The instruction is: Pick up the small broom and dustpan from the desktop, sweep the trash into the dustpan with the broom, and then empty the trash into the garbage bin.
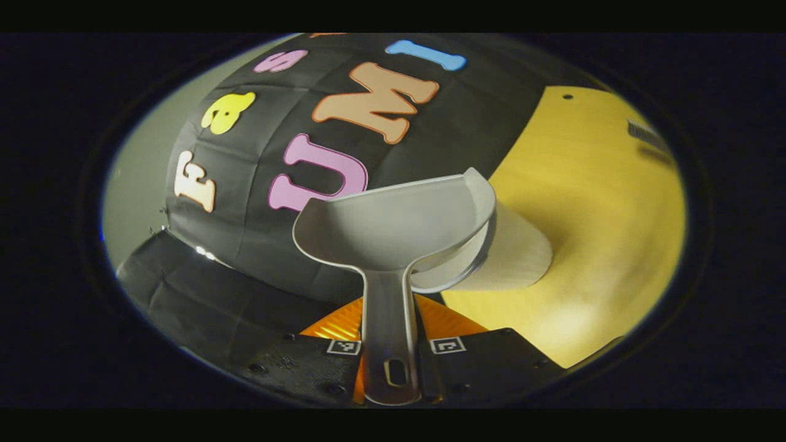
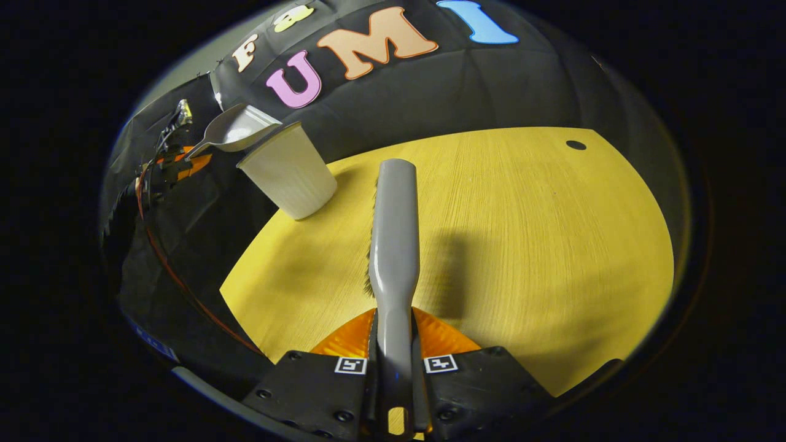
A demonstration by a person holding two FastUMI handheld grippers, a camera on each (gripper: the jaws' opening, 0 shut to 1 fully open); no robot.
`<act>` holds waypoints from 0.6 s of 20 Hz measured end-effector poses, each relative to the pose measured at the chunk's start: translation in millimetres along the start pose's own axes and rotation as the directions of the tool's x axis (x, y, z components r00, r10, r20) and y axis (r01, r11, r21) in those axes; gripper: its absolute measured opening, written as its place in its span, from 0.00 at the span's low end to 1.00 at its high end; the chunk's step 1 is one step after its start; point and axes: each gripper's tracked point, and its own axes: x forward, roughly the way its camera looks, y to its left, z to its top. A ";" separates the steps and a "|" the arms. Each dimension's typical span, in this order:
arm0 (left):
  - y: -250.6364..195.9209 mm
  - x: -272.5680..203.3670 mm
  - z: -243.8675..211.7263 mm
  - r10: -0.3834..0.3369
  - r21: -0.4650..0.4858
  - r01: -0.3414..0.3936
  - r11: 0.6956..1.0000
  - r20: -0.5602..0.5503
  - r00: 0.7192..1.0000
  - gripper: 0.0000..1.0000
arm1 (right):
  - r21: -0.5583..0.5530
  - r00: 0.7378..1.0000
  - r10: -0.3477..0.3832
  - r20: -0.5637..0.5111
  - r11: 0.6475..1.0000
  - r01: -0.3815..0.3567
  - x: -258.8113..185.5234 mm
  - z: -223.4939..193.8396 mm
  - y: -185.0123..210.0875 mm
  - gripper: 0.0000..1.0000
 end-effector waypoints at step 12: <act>-210.2 -82.7 79.9 -0.308 -0.455 0.383 0.804 0.233 0.923 0.29 | 0.065 0.974 -0.201 0.105 0.979 0.195 -19.4 18.3 2.3 0.18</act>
